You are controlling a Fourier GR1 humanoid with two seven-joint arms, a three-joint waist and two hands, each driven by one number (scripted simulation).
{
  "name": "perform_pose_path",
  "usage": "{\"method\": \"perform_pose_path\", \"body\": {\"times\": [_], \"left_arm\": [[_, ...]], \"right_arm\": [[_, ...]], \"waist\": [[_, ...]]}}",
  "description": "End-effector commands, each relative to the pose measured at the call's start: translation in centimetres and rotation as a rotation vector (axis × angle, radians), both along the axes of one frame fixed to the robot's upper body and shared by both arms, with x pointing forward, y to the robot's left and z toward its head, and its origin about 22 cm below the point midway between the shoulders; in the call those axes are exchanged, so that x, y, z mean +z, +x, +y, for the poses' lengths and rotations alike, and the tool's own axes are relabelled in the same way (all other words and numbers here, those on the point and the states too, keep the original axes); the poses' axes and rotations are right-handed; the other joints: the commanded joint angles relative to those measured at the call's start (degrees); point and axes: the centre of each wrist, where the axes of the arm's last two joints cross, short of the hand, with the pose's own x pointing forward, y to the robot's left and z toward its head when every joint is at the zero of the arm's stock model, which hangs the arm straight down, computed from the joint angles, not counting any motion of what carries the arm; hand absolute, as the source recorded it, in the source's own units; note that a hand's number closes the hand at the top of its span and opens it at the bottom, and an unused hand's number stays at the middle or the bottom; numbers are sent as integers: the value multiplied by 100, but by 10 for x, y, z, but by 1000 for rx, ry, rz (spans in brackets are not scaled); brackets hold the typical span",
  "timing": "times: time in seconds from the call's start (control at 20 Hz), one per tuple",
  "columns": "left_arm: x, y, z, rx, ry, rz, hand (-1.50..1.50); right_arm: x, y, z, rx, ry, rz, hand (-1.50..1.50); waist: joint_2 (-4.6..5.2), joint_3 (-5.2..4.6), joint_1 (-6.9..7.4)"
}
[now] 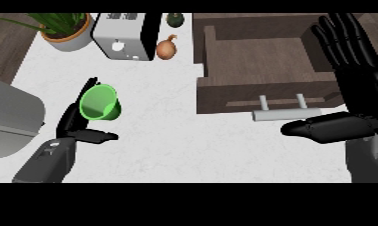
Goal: Pick up the cup, place it into the drawer and close the drawer
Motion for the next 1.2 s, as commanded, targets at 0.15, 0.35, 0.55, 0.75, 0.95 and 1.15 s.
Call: {"method": "perform_pose_path", "body": {"times": [0.15, 0.35, 0.55, 0.75, 0.95, 1.15], "left_arm": [[6, 16, -16, -152, -202, -82, 150], [4, 12, -20, -43, -84, -257, 150], [15, 23, -15, 73, 62, -344, 150], [8, 22, -35, 83, -121, -403, 150], [-2, 15, -49, 283, -99, -431, 150], [5, 30, -84, 207, -185, -458, 150]], "right_arm": [[9, 4, 9, 4, 15, 1, -150], [-2, 2, 0, -17, -11, -1, -150], [4, -3, -4, -7, -17, 3, -150], [1, 4, -7, -4, 9, 0, -150], [-7, -1, -20, -38, 11, 10, -150], [1, 5, -21, -38, -19, 21, -150]], "waist": [[10, -11, -9], [7, -1, -2], [-3, 2, -50], [-16, 7, 42], [-58, 22, 123], [-97, 32, 215]]}}
